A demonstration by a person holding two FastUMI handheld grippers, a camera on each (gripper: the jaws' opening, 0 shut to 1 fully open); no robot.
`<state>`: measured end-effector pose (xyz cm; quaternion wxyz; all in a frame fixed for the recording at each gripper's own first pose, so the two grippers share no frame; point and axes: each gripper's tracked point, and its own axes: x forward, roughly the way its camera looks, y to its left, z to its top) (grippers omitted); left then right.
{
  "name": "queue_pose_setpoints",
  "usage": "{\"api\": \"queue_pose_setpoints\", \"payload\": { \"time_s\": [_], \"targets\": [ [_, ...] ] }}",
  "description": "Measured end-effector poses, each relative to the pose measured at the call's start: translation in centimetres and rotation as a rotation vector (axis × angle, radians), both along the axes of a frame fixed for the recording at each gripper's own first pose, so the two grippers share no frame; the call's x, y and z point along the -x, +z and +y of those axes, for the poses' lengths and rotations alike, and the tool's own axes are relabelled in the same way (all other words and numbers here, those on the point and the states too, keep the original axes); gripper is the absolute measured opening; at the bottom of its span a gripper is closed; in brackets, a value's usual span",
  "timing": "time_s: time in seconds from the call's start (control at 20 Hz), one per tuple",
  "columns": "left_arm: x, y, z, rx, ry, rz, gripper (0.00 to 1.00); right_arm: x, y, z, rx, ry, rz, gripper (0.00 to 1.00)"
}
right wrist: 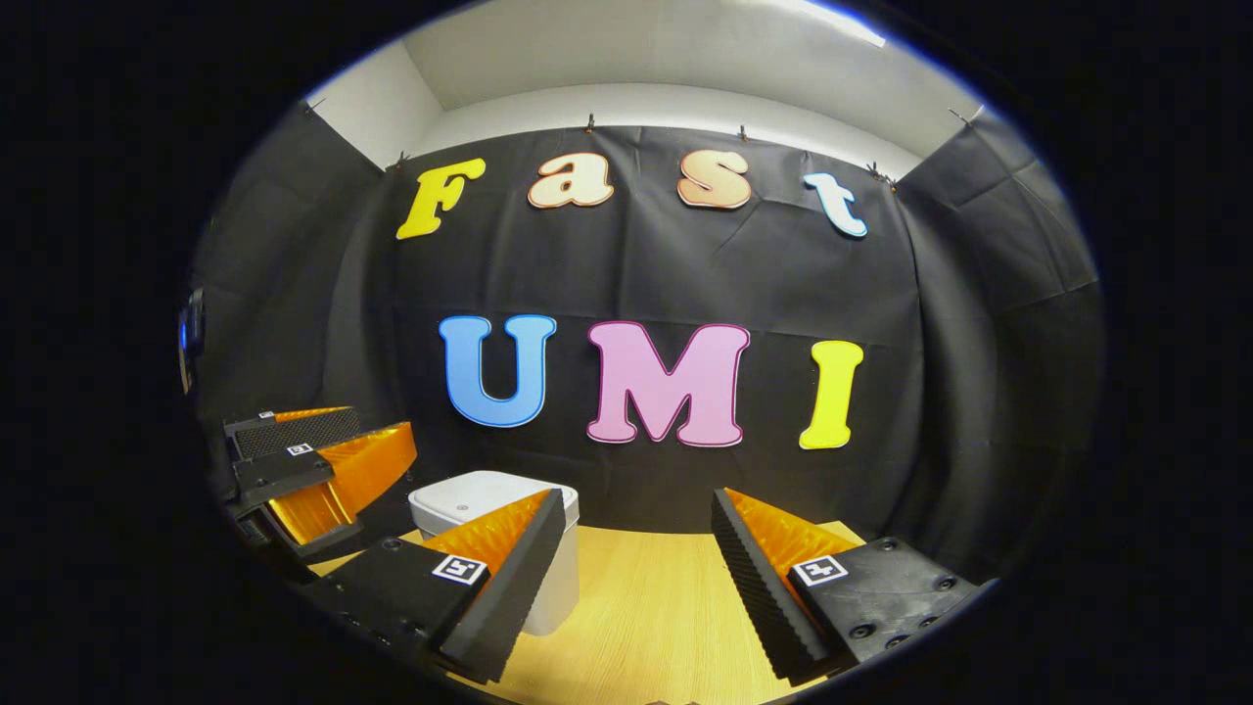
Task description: Press the lid of the desktop garbage bin to open it, pick up the crumpled paper on the desktop and throw it into the bin, then pick up the pop can on the desktop and drop it into the bin, and finally close the garbage bin lid.
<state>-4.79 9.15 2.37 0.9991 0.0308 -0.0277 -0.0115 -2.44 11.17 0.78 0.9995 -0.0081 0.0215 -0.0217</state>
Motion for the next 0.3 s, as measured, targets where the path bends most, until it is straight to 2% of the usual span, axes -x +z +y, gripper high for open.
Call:
{"api": "queue_pose_setpoints", "payload": {
  "time_s": [0.3],
  "targets": [
    [1.13,0.59,-1.11,-0.016,0.004,-0.003,0.94,1.15,-0.12,-0.92,-0.008,0.008,0.011,0.97]
  ]
}}
